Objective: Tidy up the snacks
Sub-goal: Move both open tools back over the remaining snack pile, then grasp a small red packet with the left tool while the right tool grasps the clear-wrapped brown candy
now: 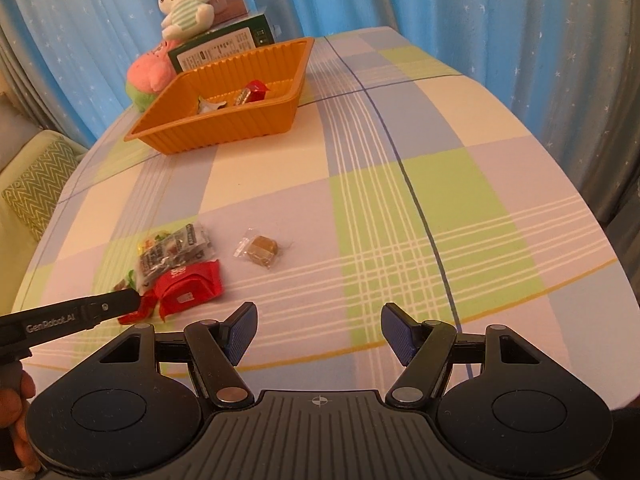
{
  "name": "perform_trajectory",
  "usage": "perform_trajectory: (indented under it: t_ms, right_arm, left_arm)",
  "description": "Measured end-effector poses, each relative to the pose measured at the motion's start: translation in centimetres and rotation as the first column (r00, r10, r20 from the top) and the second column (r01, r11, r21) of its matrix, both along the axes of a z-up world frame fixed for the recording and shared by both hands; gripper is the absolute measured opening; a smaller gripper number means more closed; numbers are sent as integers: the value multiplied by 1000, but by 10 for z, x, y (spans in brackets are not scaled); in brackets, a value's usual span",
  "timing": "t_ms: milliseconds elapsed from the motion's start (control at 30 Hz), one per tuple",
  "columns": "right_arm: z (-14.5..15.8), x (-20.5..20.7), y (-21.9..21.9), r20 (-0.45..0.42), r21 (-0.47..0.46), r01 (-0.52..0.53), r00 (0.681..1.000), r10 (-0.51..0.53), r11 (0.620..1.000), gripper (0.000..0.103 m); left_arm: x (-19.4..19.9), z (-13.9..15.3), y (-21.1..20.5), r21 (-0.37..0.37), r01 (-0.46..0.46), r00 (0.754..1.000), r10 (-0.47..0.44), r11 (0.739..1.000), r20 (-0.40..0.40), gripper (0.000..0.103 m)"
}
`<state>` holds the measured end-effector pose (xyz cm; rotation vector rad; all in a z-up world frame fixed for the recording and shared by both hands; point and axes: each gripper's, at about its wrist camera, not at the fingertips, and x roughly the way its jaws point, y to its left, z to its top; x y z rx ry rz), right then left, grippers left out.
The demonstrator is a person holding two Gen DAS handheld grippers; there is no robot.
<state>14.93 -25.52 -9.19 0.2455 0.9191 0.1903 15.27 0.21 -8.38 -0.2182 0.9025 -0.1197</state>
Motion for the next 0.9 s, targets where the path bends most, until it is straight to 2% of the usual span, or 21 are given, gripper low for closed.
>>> perform_trajectory:
  t_ms: [167,333,500,800,867,900]
  right_arm:
    - [-4,10,3,-2,-2,-7,1000,7,1000,68]
    - [-7,19,10,5,-9,-32,999,32,999,68]
    - [-11,29,23,35,-46,-117,992,119,992,68]
    - [-24,49,48,110,-174,-287,945,309,942,68]
    - [-29,55,54,110,-207,-319,932,346,925,58]
    - [-31,58,57,109,-223,-331,926,361,917,56]
  left_arm:
    - [3,-12,-4,29,21,999,-20,999,-35,22]
    - [1,-14,-5,49,31,999,-30,998,-28,20]
    - [0,-12,-3,51,33,999,-31,998,-25,18]
    - [-12,8,4,13,28,1000,-29,1000,10,17]
    - [-12,11,6,11,23,1000,-23,1000,18,17]
    - [-12,12,7,12,21,1000,-22,1000,22,17]
